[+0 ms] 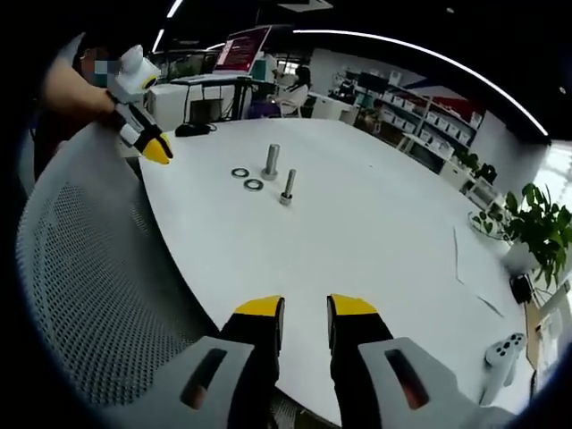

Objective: Place the washer onto the threaded stud by aligning its center hole with the stud, sliding it down to the base, and recovering from edge contact or off-axis alignment until the washer reaches the visible bottom stop.

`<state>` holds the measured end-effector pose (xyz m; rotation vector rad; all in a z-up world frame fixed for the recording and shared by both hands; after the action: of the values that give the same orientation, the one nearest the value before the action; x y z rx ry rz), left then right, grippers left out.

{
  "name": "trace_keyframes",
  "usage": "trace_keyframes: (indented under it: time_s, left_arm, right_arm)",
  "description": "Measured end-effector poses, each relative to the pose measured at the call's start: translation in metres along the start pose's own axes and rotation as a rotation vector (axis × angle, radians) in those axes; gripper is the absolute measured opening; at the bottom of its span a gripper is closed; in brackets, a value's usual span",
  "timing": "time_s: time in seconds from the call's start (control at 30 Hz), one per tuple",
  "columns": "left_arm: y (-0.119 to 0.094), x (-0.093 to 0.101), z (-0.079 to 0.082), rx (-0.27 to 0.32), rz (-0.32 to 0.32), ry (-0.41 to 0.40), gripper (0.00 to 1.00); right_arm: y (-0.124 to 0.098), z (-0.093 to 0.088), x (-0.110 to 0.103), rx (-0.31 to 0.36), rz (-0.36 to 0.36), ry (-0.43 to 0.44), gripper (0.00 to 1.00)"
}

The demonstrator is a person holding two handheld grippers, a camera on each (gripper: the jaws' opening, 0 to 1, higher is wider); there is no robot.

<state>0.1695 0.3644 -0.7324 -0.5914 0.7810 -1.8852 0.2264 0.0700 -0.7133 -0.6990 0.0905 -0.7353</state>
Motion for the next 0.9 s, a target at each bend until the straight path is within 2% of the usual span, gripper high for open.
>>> trace_keyframes:
  time_s: [0.03,0.13,0.23,0.27,0.33,0.4,0.47,0.57,0.77,0.9]
  left_arm:
    - [0.003,-0.002,0.003,-0.011,-0.011,0.019,0.14]
    - [0.015,-0.015,0.018,-0.046,-0.024,0.158,0.09]
    - [0.027,-0.024,0.032,-0.057,-0.037,0.258,0.08]
    - [0.033,-0.024,0.038,-0.052,-0.067,0.269,0.08]
    - [0.040,-0.022,0.041,-0.084,-0.123,0.251,0.15]
    - [0.052,-0.026,0.045,-0.105,-0.157,0.283,0.28]
    - [0.061,-0.028,0.046,-0.143,-0.187,0.331,0.33]
    - [0.073,-0.036,0.050,-0.169,-0.190,0.419,0.34]
    - [0.089,-0.049,0.061,-0.199,-0.199,0.458,0.35]
    - [0.103,-0.050,0.069,-0.225,-0.258,0.517,0.37]
  right_arm:
    - [0.000,-0.001,0.000,-0.004,-0.001,0.004,0.22]
    - [0.003,-0.006,-0.001,-0.032,0.018,0.029,0.23]
    - [0.002,-0.007,-0.001,-0.037,0.011,0.039,0.23]
    - [0.002,-0.007,0.000,-0.040,0.008,0.042,0.23]
    - [0.002,-0.007,0.001,-0.041,-0.001,0.043,0.23]
    - [0.002,-0.008,0.002,-0.046,-0.007,0.046,0.24]
    - [0.002,-0.009,0.003,-0.054,-0.015,0.042,0.24]
    - [0.003,-0.011,0.004,-0.067,-0.021,0.043,0.24]
    - [0.003,-0.014,0.004,-0.086,-0.024,0.043,0.24]
    - [0.003,-0.016,0.004,-0.099,-0.022,0.046,0.24]
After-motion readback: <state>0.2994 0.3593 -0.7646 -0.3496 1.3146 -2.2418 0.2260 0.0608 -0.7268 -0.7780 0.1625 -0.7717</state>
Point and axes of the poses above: the point that each gripper's makers call its tool centre point, and the gripper's own axes: y roughly forward along the fingers, x roughly to its right, z roughly out of its top, the point moved 2 cm from there along -y, roughly backward along the fingers, and after that the axes turned 7 degrees about y, right-handed, at the moved point
